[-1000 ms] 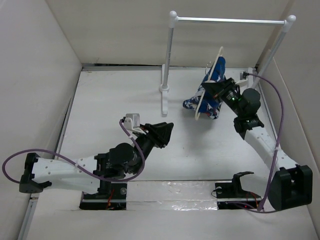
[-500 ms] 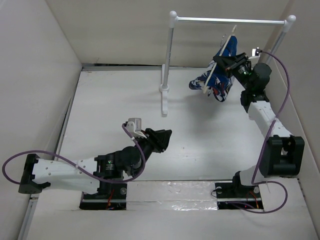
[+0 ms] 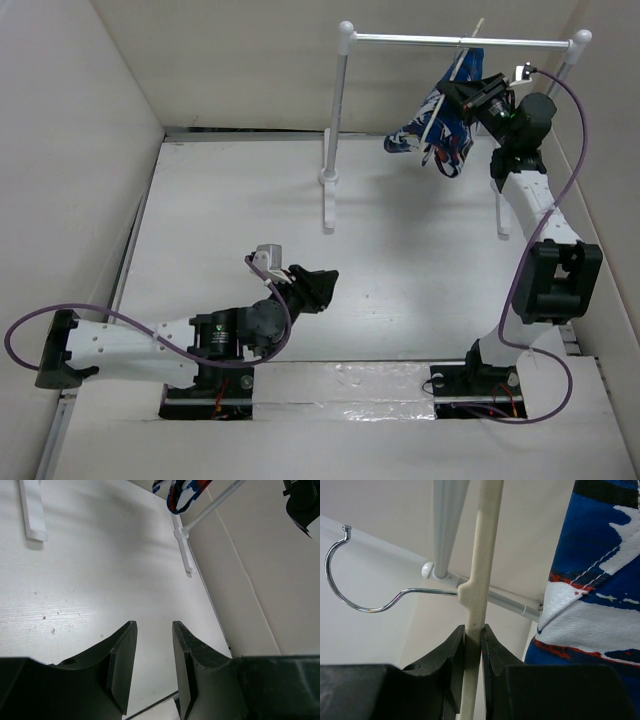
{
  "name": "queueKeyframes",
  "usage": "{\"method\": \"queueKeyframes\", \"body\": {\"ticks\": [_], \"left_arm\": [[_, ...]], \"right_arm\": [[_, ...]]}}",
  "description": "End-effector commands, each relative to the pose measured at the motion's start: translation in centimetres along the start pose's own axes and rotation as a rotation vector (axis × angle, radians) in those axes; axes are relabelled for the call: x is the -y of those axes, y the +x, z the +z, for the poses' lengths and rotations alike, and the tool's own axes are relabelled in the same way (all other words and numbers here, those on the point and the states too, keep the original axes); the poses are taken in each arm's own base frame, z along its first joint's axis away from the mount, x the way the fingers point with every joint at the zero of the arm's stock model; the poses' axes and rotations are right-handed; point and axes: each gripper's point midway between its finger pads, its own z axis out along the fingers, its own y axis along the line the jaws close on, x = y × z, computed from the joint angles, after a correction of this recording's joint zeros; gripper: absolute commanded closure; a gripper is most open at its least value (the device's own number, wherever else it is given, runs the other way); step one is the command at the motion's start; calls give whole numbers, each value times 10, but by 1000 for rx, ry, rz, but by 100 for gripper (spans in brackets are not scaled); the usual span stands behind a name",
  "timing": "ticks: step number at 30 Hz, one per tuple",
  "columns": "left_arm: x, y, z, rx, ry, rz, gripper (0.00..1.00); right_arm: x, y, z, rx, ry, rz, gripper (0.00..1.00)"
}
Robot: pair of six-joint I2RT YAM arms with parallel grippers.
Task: Place the trousers on the hanger
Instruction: Place the hanger at the clothesline.
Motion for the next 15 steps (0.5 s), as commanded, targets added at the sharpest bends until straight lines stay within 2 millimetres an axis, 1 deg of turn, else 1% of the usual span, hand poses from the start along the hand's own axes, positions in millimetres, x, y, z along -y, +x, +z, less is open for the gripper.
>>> {"method": "queueKeyframes", "body": {"ticks": [1,2,3,4,5,6,7,8,9,10,12,13,15], "left_arm": [[-3,-16,-4,35,-5,-60,69],[-3,-17,-5,37,-5,-60,69],[-4,-19,-6,39,-6,-60,68],[-4,-21,-7,42,-7,-71,69],[-7,-20,-7,42,-16,-67,69],[-9,-19,-7,40,-18,-67,69],[-10,-20,-8,43,-15,-74,69],[-11,-19,-8,40,-18,-72,69],[-12,-18,-8,39,-23,-70,69],[-14,-17,-8,38,-30,-71,69],[-20,-14,-8,35,-47,-77,69],[-21,-14,-9,36,-44,-79,69],[-20,-16,-10,38,-38,-84,69]], "right_arm": [[-84,-26,-5,61,-227,-174,100],[-90,-28,-3,60,-237,-181,100],[-84,-29,0,57,-229,-173,100],[-83,-35,0,66,-227,-176,100],[-83,-35,2,57,-232,-178,100],[-90,-37,4,54,-247,-186,100],[-86,-38,7,49,-246,-182,100],[-86,-38,9,39,-251,-186,100],[-92,-39,10,39,-262,-195,100],[-85,-44,11,44,-250,-189,100],[-81,-45,13,49,-246,-181,100],[-80,-46,14,49,-245,-181,100],[-70,-46,18,44,-232,-174,100]]}}
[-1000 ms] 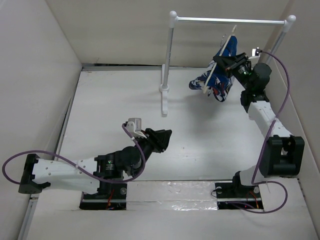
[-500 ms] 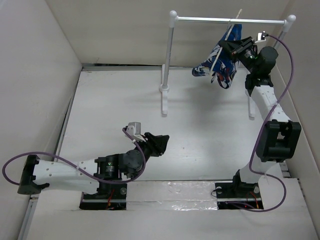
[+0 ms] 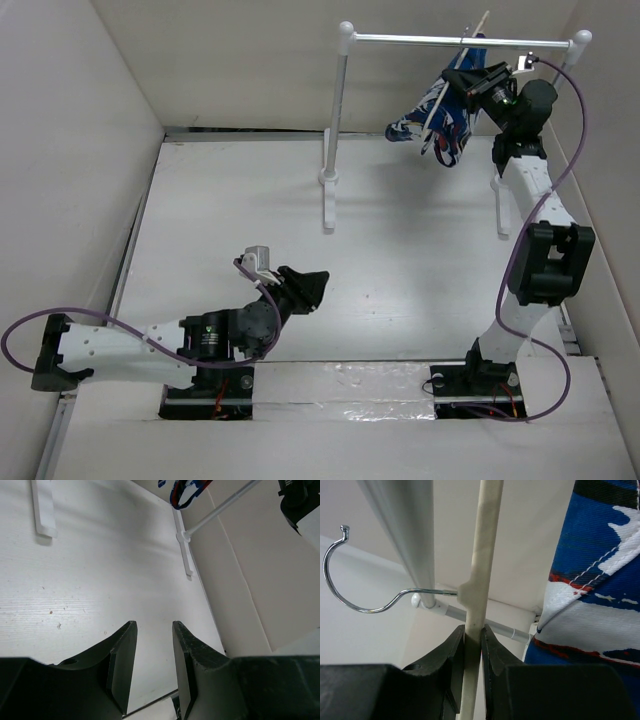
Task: Place the trousers on the hanger
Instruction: Place the hanger at the clothesline.
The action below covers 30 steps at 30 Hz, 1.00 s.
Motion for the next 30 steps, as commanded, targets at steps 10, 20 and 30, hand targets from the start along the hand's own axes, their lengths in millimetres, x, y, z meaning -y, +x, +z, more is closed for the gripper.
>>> {"method": "queueKeyframes", "body": {"ticks": [10,20,30], "left_arm": [[-17,-5,-2,30,-41,-22,69],[-15,-7,-1,35,-44,-13,69],[-5,-9,2,41,-39,28,58]], "right_arm": [[-51,-16,-2,31,-197,-177,100],[-26,-16,-8,25,-181,-185,83],[-30,0,-30,-2,-183,-281,50]]}}
